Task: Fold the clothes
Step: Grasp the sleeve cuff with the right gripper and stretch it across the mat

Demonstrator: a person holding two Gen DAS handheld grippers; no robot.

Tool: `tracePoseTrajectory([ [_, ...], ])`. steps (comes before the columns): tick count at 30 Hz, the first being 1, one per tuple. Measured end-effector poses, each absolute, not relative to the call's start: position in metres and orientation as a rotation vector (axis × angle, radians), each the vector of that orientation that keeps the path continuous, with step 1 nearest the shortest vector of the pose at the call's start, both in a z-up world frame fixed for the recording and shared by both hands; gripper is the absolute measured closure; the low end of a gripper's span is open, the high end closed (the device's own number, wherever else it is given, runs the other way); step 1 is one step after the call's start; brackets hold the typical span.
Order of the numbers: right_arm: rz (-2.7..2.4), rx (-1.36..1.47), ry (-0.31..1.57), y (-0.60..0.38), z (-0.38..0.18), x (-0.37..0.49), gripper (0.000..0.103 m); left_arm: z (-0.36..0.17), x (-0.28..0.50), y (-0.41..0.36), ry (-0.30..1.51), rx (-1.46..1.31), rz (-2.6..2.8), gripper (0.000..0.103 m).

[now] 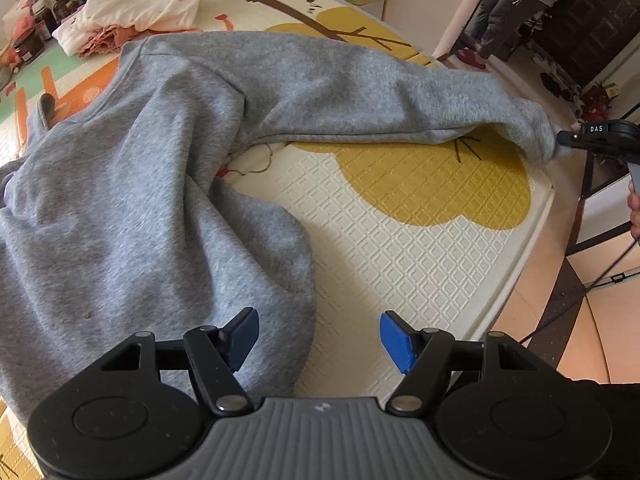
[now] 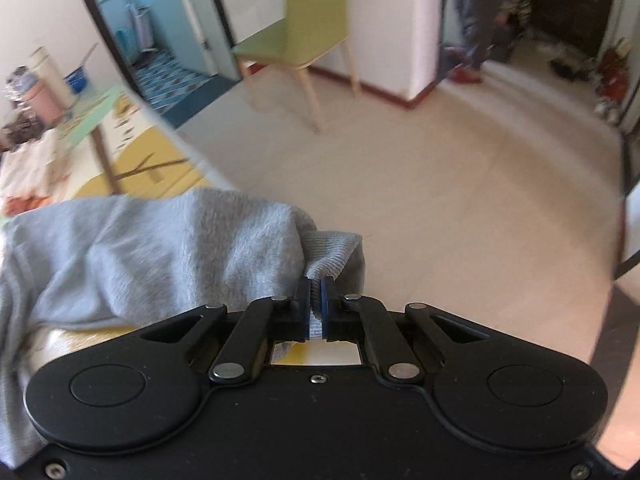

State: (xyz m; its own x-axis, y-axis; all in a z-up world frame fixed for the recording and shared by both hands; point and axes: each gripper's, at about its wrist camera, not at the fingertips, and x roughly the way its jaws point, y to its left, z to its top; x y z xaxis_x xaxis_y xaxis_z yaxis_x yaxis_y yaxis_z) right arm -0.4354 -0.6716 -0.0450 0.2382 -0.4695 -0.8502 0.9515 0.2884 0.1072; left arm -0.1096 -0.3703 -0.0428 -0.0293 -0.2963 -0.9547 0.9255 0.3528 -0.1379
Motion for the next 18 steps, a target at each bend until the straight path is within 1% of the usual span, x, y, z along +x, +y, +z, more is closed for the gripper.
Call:
tracePoseTrajectory([
  [8,-1.241,0.72,0.838,-0.705,-0.063,-0.455,0.099,-0.043,-0.109,-0.365,1.225,0.677,-1.09,0.032],
  [11,-1.251,0.736,0.834,-0.707,-0.064,-0.457,0.092,-0.044,-0.106,-0.362,1.235,0.668,-1.076,0.027],
  [12,-1.256,0.733,0.832,-0.707,-0.064,-0.458,0.084,-0.044,-0.105,-0.36,1.24,0.66,-1.071,0.027],
  [14,-1.261,0.723,0.815,-0.705,-0.057,-0.458,0.074,-0.044,-0.103,-0.358,1.247,0.649,-1.063,0.027],
  [18,-1.258,0.695,0.78,-0.698,-0.04,-0.453,0.074,-0.044,-0.099,-0.354,1.248,0.635,-1.051,0.025],
])
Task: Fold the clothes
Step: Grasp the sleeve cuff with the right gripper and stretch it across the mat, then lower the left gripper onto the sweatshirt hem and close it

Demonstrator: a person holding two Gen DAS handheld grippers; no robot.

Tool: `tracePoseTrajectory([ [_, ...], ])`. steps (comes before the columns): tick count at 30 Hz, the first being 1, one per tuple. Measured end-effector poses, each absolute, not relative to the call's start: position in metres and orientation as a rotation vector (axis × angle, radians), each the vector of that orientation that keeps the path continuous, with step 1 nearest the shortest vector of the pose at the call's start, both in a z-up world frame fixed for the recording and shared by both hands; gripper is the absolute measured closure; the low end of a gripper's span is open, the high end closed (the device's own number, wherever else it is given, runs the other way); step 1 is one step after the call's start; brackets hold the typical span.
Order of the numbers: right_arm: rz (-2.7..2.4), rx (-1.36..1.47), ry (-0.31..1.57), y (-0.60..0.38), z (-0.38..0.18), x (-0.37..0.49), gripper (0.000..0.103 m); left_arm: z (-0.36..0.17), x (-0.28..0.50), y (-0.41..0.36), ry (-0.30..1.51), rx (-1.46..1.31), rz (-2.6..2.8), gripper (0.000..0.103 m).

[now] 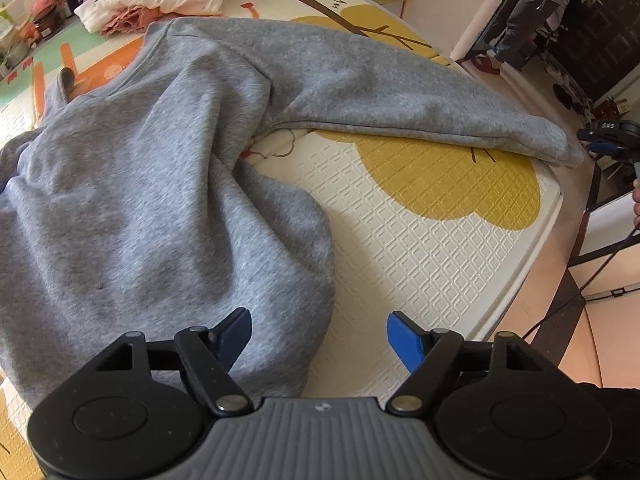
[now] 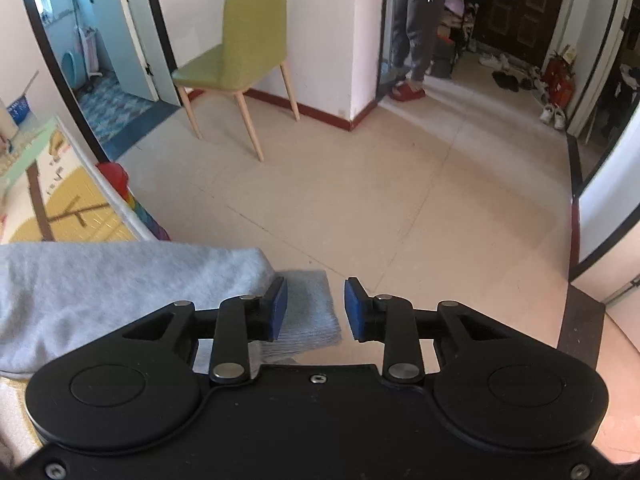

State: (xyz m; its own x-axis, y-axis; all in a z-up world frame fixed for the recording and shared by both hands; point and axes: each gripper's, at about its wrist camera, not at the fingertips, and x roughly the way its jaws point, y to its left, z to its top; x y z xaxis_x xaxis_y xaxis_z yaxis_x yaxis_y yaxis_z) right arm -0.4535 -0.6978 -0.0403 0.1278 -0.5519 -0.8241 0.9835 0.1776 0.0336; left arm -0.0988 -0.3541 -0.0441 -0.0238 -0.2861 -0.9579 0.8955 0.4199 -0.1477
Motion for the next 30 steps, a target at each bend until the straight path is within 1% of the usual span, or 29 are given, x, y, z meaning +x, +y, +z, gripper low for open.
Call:
tracePoseTrajectory([
  [4,-1.223,0.647,0.753,-0.683,-0.015,-0.441,0.073,-0.043,-0.092,-0.35,1.25,0.609,-1.036,0.024],
  [9,-1.099,0.614,0.717,-0.657,0.013,-0.413,0.066,-0.042,-0.079,-0.338,1.259,0.561,-1.01,0.023],
  [13,-0.974,0.569,0.74,-0.63,0.022,-0.369,0.066,-0.041,-0.067,-0.323,1.262,0.527,-0.973,0.023],
  [22,-0.697,0.507,0.817,-0.56,0.017,-0.256,0.066,-0.042,-0.028,-0.266,1.281,0.418,-0.847,0.023],
  [30,-0.505,0.472,0.907,-0.496,-0.012,-0.198,0.065,-0.049,-0.002,-0.204,1.307,0.351,-0.733,0.023],
])
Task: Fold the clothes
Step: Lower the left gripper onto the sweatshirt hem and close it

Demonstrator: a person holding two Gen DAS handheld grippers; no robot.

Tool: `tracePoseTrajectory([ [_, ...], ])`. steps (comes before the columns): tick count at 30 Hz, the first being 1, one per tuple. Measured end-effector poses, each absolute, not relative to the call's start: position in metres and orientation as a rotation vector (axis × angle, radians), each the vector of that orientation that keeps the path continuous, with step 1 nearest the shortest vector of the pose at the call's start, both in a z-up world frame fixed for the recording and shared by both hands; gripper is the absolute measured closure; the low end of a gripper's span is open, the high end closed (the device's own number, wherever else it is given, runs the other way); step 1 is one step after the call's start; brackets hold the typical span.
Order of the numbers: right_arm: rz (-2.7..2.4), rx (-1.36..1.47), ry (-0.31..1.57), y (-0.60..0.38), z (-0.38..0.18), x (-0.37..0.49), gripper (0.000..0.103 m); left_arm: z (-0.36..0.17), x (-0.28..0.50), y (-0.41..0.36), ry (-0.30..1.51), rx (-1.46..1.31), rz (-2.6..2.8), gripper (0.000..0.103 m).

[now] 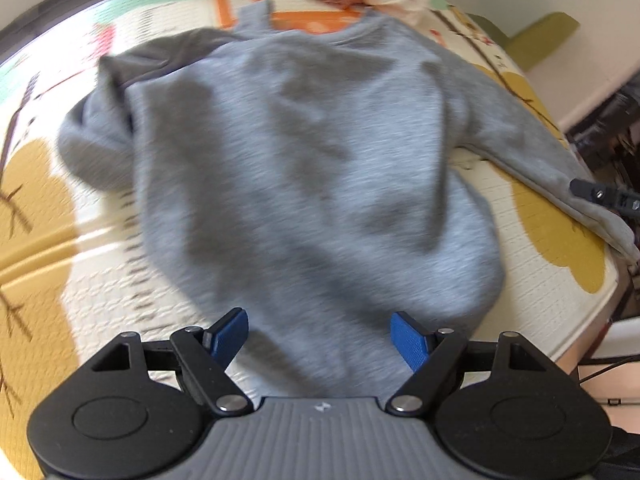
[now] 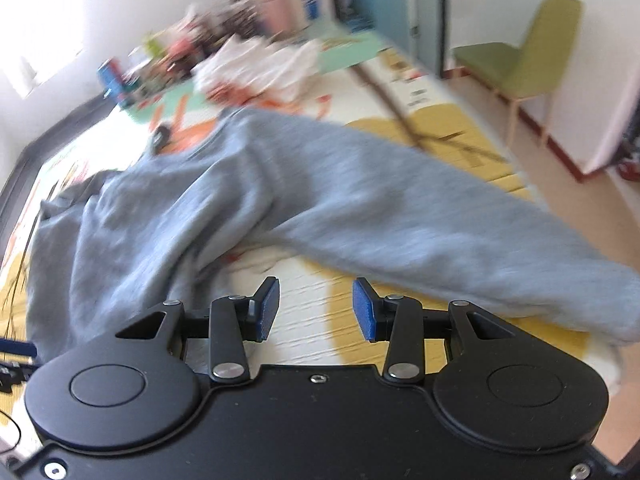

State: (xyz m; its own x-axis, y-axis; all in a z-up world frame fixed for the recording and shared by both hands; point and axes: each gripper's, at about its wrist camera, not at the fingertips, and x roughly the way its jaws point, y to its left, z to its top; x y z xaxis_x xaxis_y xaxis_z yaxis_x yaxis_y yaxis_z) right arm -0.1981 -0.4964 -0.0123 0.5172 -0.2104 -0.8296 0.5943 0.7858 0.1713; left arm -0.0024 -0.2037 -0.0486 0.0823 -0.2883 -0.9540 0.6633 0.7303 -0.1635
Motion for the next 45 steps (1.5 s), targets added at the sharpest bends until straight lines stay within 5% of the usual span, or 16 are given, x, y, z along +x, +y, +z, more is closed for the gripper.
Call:
tracePoseTrajectory([
  [16,-0.366,0.453,1.066,-0.457,-0.079,-0.142,0.062,-0.071,0.015,-0.131,1.354,0.223,-0.668,0.023],
  [37,-0.383,0.514,1.086,-0.453,-0.103,-0.132,0.06,-0.091,0.08,-0.15,1.319,0.035,-0.826,0.023],
  [38,-0.386,0.516,1.086,-0.453,-0.103,-0.132,0.06,-0.093,0.083,-0.151,1.327,0.027,-0.831,0.027],
  [42,-0.394,0.517,1.089,-0.451,-0.103,-0.132,0.063,-0.102,0.089,-0.154,1.36,0.038,-0.836,0.071],
  [45,-0.392,0.514,1.088,-0.449,-0.102,-0.13,0.069,-0.104,0.087,-0.158,1.364,0.077,-0.842,0.081],
])
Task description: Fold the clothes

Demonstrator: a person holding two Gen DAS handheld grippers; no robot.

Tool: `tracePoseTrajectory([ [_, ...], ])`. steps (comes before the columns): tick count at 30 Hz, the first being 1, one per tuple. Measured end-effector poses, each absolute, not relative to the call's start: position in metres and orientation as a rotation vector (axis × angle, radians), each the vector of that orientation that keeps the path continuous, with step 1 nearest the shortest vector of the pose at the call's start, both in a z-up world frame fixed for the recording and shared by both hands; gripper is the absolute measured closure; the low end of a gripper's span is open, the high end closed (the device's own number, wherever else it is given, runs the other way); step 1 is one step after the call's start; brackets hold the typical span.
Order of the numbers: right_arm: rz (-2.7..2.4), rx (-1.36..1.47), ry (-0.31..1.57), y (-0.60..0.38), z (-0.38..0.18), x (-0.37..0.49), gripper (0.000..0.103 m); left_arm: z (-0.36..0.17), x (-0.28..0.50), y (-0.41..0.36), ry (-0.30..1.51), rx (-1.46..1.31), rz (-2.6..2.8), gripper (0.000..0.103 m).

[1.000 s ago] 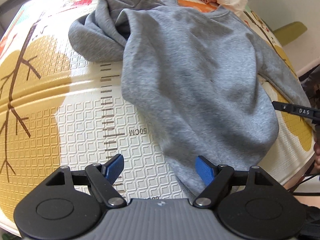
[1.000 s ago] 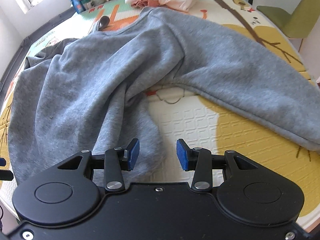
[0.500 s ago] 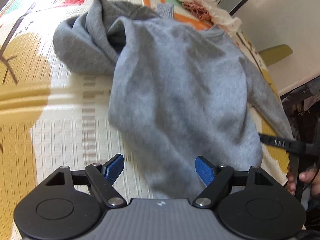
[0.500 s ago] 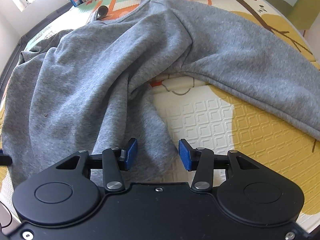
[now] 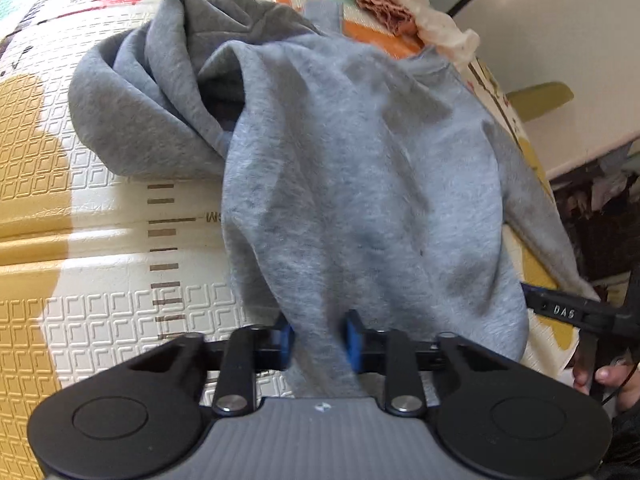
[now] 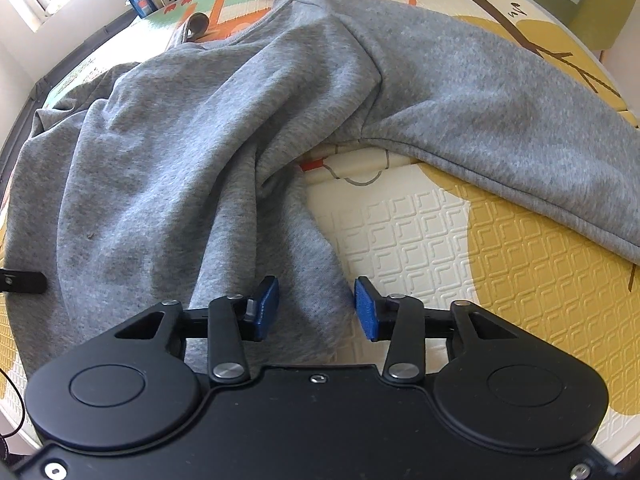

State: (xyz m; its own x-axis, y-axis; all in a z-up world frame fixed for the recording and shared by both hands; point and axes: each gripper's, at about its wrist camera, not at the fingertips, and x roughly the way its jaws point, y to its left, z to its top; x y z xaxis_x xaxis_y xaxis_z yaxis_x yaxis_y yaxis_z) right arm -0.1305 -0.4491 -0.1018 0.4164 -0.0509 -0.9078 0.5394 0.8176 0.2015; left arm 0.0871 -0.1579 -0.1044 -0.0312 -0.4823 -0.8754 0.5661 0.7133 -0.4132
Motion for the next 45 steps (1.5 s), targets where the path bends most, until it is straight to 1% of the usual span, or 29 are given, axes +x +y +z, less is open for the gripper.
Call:
tracePoseTrajectory([
  [1,-0.389,0.513,1.086,-0.448,-0.101,-0.13,0.072,-0.104,0.086,-0.158,1.357,0.085,-0.845,0.083],
  [3,-0.384,0.509,1.082,-0.446,-0.1,-0.129,0.086,-0.101,0.084,-0.158,1.344,0.094,-0.849,0.09],
  [6,-0.379,0.494,1.093,-0.442,-0.097,-0.128,0.093,-0.095,0.083,-0.159,1.338,0.099,-0.842,0.094],
  [11,-0.354,0.517,1.08,-0.439,-0.081,-0.135,0.096,-0.075,0.081,-0.153,1.308,0.076,-0.847,0.095],
  [16,-0.322,0.567,1.019,-0.444,-0.046,-0.147,0.096,-0.046,0.079,-0.149,1.228,0.058,-0.866,0.095],
  [22,-0.256,0.571,0.94,-0.444,-0.01,-0.142,0.097,-0.039,0.084,-0.159,1.202,0.091,-0.83,0.094],
  [24,-0.242,0.554,0.928,-0.443,-0.004,-0.136,0.097,-0.042,0.085,-0.162,1.198,0.124,-0.787,0.088],
  [25,-0.243,0.542,0.931,-0.442,-0.003,-0.133,0.097,-0.044,0.085,-0.162,1.195,0.142,-0.765,0.087],
  [26,-0.244,0.53,0.934,-0.441,-0.002,-0.13,0.097,-0.046,0.086,-0.162,1.192,0.161,-0.743,0.082],
  [27,-0.243,0.518,0.941,-0.44,-0.002,-0.128,0.097,-0.047,0.087,-0.16,1.184,0.171,-0.735,0.073],
  [28,-0.241,0.506,0.952,-0.439,-0.004,-0.127,0.096,-0.046,0.087,-0.158,1.169,0.174,-0.736,0.067],
  [29,-0.243,0.494,0.959,-0.438,-0.005,-0.126,0.095,-0.046,0.087,-0.155,1.151,0.174,-0.739,0.051],
  [30,-0.25,0.481,0.963,-0.437,-0.007,-0.127,0.092,-0.044,0.088,-0.153,1.128,0.176,-0.74,0.039],
  [31,-0.257,0.47,0.973,-0.438,-0.009,-0.127,0.091,-0.043,0.088,-0.15,1.101,0.177,-0.74,0.036],
  [33,-0.285,0.471,0.988,-0.442,-0.015,-0.131,0.081,-0.041,0.092,-0.148,1.067,0.182,-0.752,0.033],
  [35,-0.308,0.471,0.997,-0.447,-0.021,-0.136,0.077,-0.045,0.098,-0.151,1.078,0.192,-0.749,0.032],
  [37,-0.32,0.461,1.012,-0.451,-0.027,-0.139,0.076,-0.052,0.104,-0.157,1.105,0.205,-0.753,0.032],
  [39,-0.331,0.469,1.024,-0.456,-0.033,-0.142,0.07,-0.06,0.11,-0.162,1.134,0.2,-0.763,0.032],
  [45,-0.335,0.5,1.05,-0.469,-0.056,-0.147,0.067,-0.08,0.119,-0.172,1.213,0.135,-0.805,0.032],
])
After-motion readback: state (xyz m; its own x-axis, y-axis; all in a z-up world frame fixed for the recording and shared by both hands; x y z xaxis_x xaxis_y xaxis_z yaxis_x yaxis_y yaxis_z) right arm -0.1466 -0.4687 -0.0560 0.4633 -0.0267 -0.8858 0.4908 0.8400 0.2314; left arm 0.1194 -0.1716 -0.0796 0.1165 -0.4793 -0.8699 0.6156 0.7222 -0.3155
